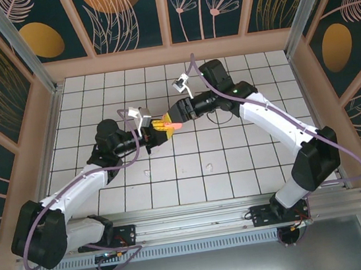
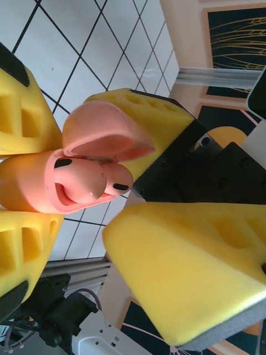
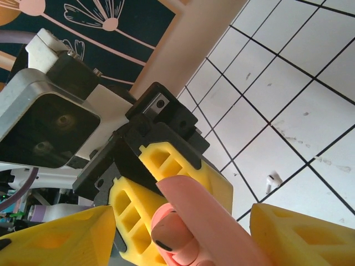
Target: Insert the wireless bluetooth earbuds into the charging case
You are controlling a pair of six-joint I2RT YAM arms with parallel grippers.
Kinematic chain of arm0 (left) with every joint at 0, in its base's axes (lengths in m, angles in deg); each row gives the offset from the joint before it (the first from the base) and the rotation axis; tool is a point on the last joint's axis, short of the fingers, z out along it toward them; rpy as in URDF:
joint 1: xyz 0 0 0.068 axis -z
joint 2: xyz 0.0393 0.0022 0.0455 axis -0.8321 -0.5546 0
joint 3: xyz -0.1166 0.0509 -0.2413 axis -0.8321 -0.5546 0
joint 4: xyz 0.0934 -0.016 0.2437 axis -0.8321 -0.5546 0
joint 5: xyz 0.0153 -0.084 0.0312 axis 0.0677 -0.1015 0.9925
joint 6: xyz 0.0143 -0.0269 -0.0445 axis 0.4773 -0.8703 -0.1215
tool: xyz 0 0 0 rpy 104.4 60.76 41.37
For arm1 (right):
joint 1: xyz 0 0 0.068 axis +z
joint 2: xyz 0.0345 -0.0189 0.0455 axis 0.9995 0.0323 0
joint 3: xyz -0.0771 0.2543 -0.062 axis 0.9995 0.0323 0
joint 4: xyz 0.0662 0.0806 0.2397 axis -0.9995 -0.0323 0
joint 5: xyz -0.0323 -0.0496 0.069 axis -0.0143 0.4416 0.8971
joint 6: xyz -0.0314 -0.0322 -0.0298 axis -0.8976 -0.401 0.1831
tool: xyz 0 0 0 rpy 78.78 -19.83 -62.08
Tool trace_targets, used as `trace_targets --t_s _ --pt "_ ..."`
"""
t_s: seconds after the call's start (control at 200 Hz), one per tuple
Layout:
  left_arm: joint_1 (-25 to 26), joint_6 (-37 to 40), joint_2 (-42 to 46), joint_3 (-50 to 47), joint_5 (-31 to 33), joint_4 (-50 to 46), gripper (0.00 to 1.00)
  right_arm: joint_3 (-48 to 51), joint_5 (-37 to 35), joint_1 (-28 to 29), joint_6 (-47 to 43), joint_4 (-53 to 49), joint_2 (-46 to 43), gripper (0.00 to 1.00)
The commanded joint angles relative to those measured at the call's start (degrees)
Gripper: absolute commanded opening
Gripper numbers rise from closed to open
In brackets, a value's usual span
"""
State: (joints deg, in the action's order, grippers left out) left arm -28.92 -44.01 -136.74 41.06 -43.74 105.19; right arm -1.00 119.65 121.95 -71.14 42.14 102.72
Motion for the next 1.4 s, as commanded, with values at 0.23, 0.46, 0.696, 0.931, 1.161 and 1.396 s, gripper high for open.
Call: trace_targets --t_s 0.23,0.46,0.696,0.931,1.161,1.396 --pt "0.17 -1.43 -2.3 0.49 2.27 -0.56 0.0 -2.07 -0.39 -2.03 -4.9 2.5 -6.82 0.64" --pt "0.2 -2.38 -2.94 0.17 5.04 0.53 0.0 5.27 -12.33 -5.62 -3.99 9.9 -18.0 0.65" --pt "0.2 -5.7 -8.05 4.19 9.52 -1.15 0.0 9.12 -34.34 -7.74 -1.89 4.74 -19.56 0.68" --pt "0.59 -14.23 -23.3 14.49 19.36 -8.54 0.0 15.73 -36.84 -14.23 5.24 2.46 -17.78 0.69" --pt "5.18 -18.24 -43.04 30.1 24.81 -12.02 0.01 23.97 -34.67 -19.98 7.38 3.65 -19.71 0.69" --pt "10.52 -20.39 -57.2 46.03 28.64 -17.06 0.05 30.29 -33.43 -23.91 7.64 4.25 -22.16 0.69"
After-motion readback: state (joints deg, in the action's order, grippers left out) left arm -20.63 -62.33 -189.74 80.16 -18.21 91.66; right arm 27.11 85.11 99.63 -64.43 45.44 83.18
